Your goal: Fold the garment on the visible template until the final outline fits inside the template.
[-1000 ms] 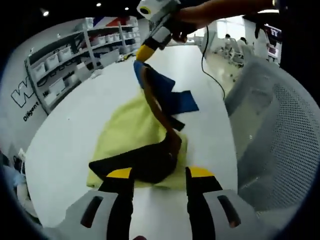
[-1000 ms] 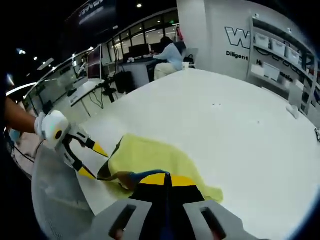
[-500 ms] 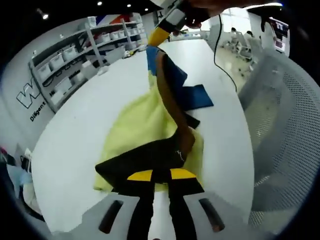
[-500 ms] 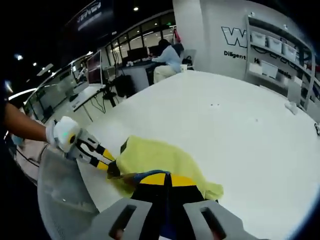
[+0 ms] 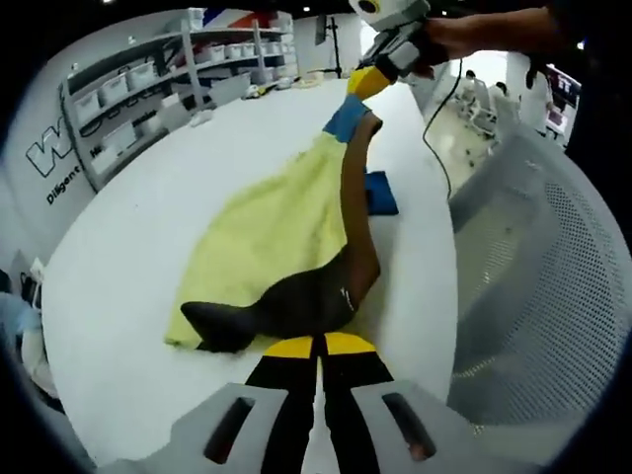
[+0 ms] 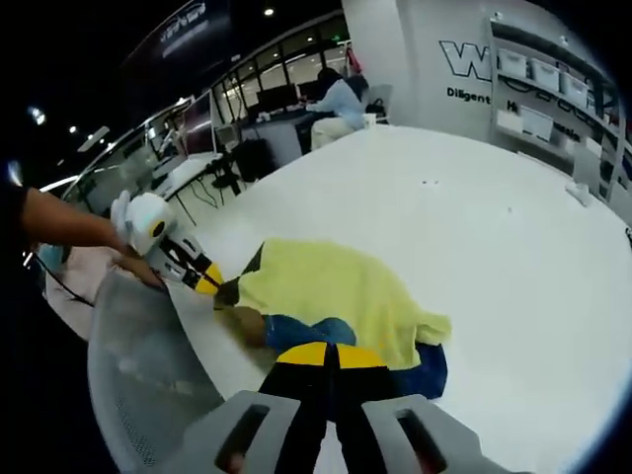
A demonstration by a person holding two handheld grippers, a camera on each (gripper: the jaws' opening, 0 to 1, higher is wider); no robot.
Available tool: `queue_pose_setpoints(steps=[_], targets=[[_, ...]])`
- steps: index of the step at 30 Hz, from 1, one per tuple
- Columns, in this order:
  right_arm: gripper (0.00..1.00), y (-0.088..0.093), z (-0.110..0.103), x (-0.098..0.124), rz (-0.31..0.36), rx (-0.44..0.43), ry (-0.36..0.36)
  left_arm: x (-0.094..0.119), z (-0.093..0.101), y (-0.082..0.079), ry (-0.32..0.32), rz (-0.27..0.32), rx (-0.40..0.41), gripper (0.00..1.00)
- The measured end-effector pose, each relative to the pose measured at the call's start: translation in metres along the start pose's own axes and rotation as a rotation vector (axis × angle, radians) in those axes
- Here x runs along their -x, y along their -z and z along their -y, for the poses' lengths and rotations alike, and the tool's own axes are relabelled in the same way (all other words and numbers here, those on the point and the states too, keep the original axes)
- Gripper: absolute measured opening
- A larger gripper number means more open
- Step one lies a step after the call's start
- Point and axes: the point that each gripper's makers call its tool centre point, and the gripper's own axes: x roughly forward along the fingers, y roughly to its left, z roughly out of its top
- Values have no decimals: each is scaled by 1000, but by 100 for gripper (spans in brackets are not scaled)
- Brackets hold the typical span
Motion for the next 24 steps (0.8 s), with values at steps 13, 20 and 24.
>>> queue_pose_setpoints(steps=[13,20,24], targets=[[0,29,-33,22,-67,-11,-104,38,31,-2,174,-33,53,0],[0,9,-28,29,-48,74,-80,53,-2,-32,104,43,107,0],[0,-8,-20,31,-17,94,-63,60,-34,-54,1,101,87,0]])
